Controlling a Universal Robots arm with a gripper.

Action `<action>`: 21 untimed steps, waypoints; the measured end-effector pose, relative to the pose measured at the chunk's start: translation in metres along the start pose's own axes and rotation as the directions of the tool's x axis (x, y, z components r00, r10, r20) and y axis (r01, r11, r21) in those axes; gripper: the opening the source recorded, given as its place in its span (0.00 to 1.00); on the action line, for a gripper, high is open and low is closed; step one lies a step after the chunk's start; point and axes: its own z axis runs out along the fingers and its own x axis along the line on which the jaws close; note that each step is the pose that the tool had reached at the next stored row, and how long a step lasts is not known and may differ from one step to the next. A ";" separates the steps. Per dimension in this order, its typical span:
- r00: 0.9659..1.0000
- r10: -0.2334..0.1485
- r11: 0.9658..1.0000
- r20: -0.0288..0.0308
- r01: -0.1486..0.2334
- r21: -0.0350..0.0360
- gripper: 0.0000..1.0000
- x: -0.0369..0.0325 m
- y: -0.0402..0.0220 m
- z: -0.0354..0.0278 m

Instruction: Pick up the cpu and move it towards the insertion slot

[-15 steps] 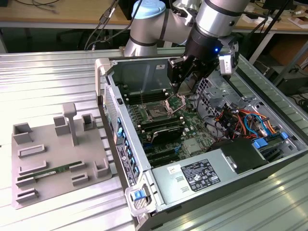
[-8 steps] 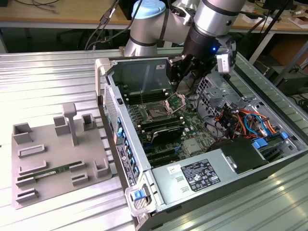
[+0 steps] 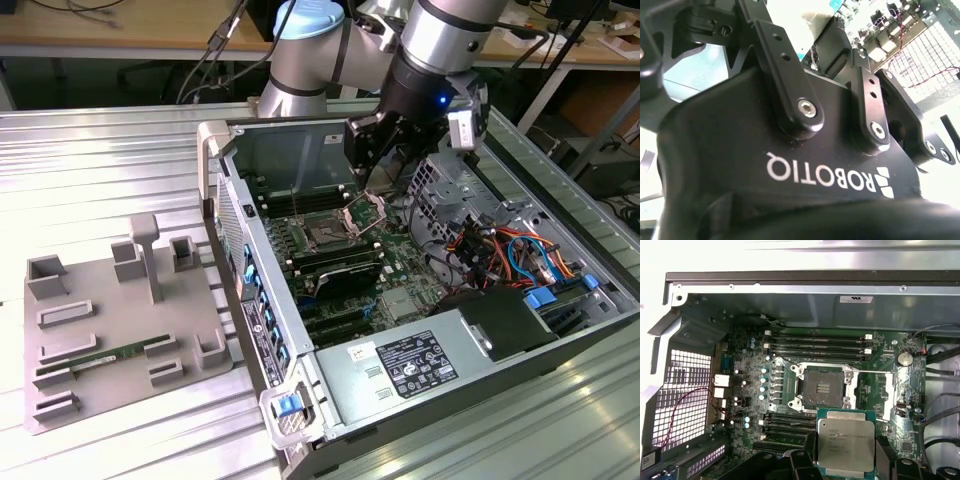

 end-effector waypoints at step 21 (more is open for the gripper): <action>1.000 0.000 1.000 0.000 0.000 0.000 0.55 -0.0072 0.0254 0.0072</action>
